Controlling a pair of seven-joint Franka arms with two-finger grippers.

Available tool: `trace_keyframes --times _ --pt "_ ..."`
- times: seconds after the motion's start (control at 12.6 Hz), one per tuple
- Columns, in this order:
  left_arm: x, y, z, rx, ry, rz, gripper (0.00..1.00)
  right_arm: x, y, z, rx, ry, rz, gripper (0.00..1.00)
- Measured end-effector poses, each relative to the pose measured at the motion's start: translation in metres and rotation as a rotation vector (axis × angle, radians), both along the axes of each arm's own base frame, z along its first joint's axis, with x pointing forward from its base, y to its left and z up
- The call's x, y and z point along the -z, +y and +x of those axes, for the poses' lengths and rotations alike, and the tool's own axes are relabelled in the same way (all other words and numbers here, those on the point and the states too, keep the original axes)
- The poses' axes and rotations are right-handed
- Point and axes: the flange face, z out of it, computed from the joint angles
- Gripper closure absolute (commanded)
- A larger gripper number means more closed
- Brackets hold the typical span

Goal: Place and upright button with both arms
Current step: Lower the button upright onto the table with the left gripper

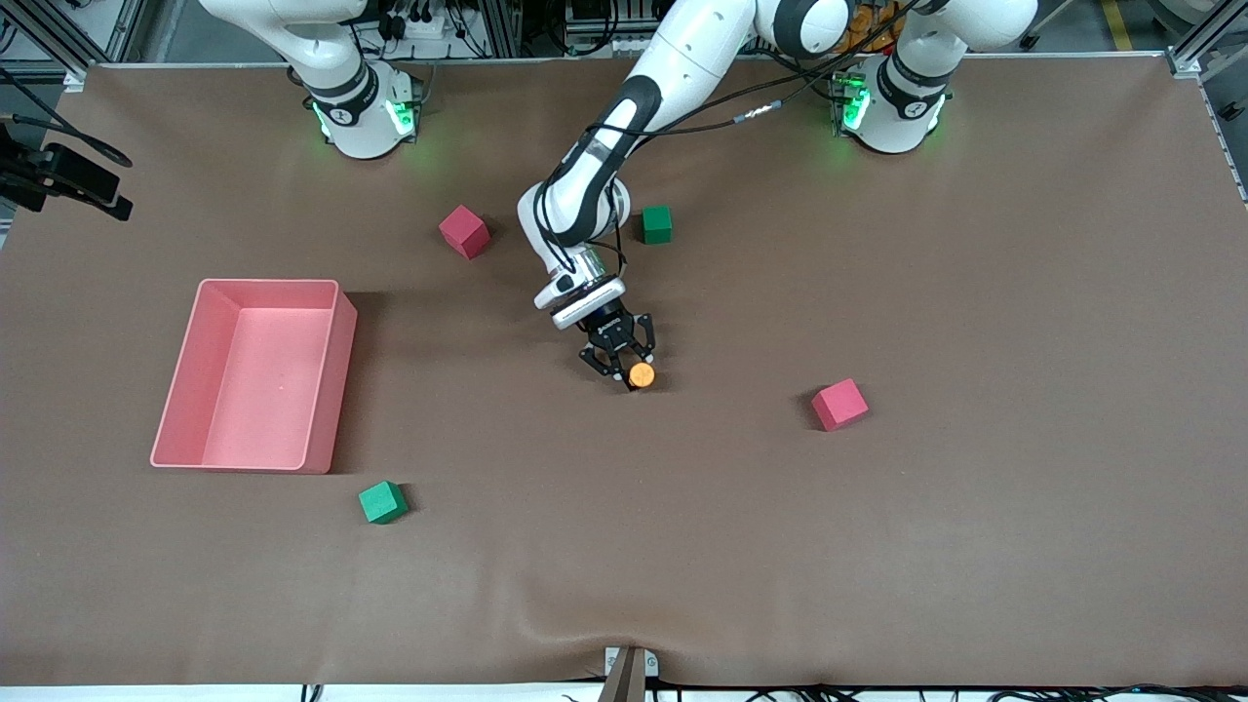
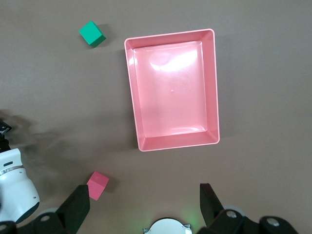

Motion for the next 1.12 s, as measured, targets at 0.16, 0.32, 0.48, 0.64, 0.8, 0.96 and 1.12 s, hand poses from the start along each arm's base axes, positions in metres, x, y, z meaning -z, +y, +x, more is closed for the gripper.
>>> trace_keyframes --times 0.16,0.32,0.48,0.64,0.8,0.96,1.12 --pt "0.000 -0.001 -0.001 0.001 0.001 0.000 0.81 0.000 0.000 0.000 0.001 0.000 0.000 0.00" --pt "0.001 -0.002 -0.003 0.004 0.003 -0.001 0.80 -0.002 -0.003 -0.001 0.008 -0.003 0.000 0.00" --pt "0.001 -0.002 -0.004 0.005 0.003 -0.001 0.78 -0.004 -0.004 -0.003 0.011 -0.008 0.000 0.00" --pt "0.001 -0.002 -0.004 0.005 0.004 -0.001 0.72 -0.006 -0.004 -0.004 0.012 -0.012 0.000 0.00" --pt "0.001 -0.002 -0.004 0.005 0.004 -0.001 0.72 -0.009 -0.004 -0.005 0.012 -0.021 0.000 0.00" --pt "0.001 -0.002 -0.004 0.005 0.005 -0.001 0.71 -0.017 -0.005 -0.005 0.015 -0.039 -0.001 0.00" --pt "0.002 -0.003 -0.005 0.006 0.007 -0.001 0.60 -0.019 -0.007 -0.006 0.019 -0.041 -0.001 0.00"
